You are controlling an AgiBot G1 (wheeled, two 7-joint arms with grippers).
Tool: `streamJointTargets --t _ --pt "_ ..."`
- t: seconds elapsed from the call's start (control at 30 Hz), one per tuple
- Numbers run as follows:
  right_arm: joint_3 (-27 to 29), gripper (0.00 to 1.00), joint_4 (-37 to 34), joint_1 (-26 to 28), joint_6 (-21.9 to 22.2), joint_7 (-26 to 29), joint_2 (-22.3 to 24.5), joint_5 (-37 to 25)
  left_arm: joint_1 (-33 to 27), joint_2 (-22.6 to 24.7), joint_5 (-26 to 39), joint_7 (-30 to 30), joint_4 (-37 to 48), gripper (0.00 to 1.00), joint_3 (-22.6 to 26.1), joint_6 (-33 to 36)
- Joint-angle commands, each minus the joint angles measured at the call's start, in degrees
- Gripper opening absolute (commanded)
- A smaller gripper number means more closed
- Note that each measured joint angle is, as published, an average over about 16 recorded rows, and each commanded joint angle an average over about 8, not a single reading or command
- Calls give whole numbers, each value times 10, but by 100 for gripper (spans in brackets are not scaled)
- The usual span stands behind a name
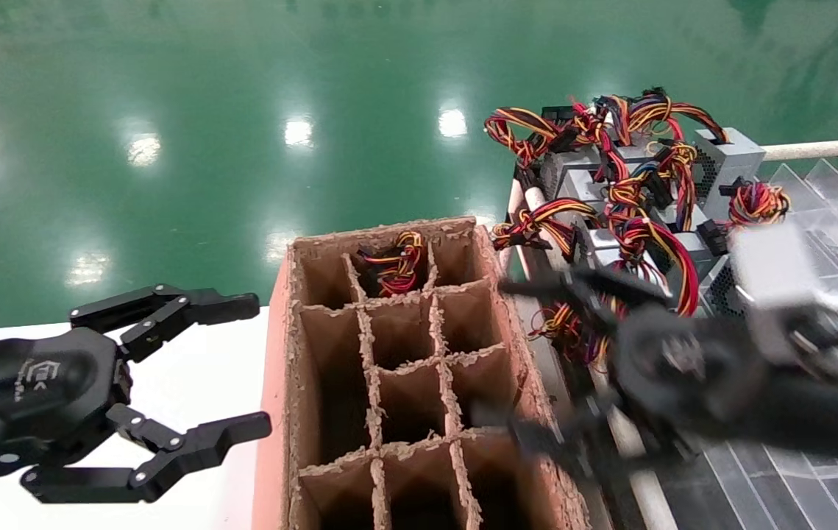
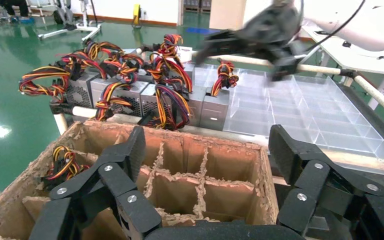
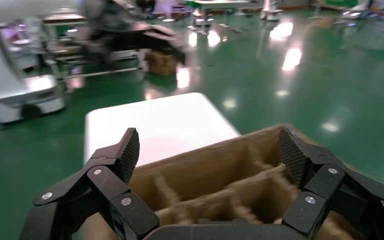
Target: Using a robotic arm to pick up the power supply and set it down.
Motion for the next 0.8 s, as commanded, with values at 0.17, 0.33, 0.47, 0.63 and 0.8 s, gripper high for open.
streamJointTargets --t 0.17,0.33,0.47,0.63,0.8 --pt "-30 100 -63 66 59 -46 -71 -87 0 0 0 0 0 0 0 0" --pt "-77 100 -106 128 145 -73 -149 -201 0 0 0 0 0 0 0 0" --pt "-115 100 -143 165 205 -76 -206 -283 0 0 0 0 0 0 0 0" --pt "-150 98 -190 191 256 -69 -257 -354 0 0 0 0 0 0 0 0" --pt "-172 46 -221 198 296 -68 -290 -400 0 0 0 0 0 0 0 0"
